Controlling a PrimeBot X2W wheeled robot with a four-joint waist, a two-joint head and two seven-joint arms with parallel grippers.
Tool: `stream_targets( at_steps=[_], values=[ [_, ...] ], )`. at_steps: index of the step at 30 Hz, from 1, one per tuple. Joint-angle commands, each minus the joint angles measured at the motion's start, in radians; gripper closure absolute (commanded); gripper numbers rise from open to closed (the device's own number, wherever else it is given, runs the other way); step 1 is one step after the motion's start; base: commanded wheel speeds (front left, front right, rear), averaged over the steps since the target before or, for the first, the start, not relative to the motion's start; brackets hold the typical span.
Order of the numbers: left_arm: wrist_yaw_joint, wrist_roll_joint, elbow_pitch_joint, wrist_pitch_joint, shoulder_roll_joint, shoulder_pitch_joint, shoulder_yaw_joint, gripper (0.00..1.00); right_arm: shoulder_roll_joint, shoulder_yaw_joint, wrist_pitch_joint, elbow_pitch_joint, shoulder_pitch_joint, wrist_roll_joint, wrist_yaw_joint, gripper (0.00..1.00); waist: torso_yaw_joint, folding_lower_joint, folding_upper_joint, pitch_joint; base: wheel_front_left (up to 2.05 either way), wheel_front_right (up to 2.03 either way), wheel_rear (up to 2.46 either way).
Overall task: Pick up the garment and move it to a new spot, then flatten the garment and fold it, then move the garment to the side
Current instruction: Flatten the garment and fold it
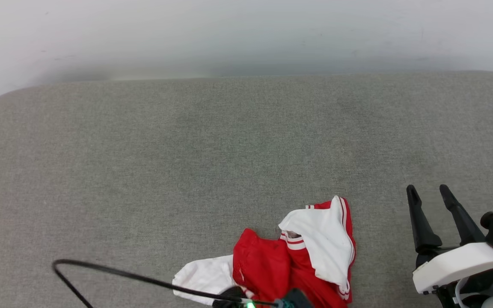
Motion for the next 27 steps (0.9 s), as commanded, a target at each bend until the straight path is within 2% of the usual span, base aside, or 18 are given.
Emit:
stream_targets(
  at_steps=[1, 6, 10, 20, 27],
  values=[
    [0.002, 0.007, -0.004, -0.018, -0.009, -0.015, 0.008, 0.00, 0.001, -0.005, -0.002, -0.005, -0.004, -0.003, 0.000, 0.00, 0.000, 0.0000, 0.0000, -0.002, 0.00, 0.00, 0.00],
    [0.041, 0.035, -0.037, -0.166, -0.018, -0.019, 0.061, 0.00, 0.002, -0.020, -0.001, -0.004, 0.013, -0.003, 0.000, 0.00, 0.005, 0.0000, 0.0000, -0.026, 0.00, 0.00, 0.00],
    [0.081, 0.040, -0.075, -0.243, -0.014, -0.005, 0.105, 0.00, 0.002, -0.023, 0.004, 0.000, 0.025, 0.001, 0.000, 0.00, 0.007, 0.0000, 0.0000, -0.054, 0.00, 0.00, 0.00],
    [0.260, -0.019, -0.120, -0.402, 0.016, 0.063, 0.318, 0.00, 0.002, -0.019, 0.015, -0.003, 0.057, 0.003, 0.000, 0.00, 0.003, 0.0000, 0.0000, -0.100, 0.00, 0.00, 0.00],
    [0.365, -0.073, -0.131, -0.525, 0.074, 0.137, 0.499, 0.00, 0.002, -0.022, 0.033, -0.014, 0.076, -0.013, 0.000, 0.00, 0.009, 0.0000, 0.0000, -0.118, 0.00, 0.00, 0.00]
  ],
)
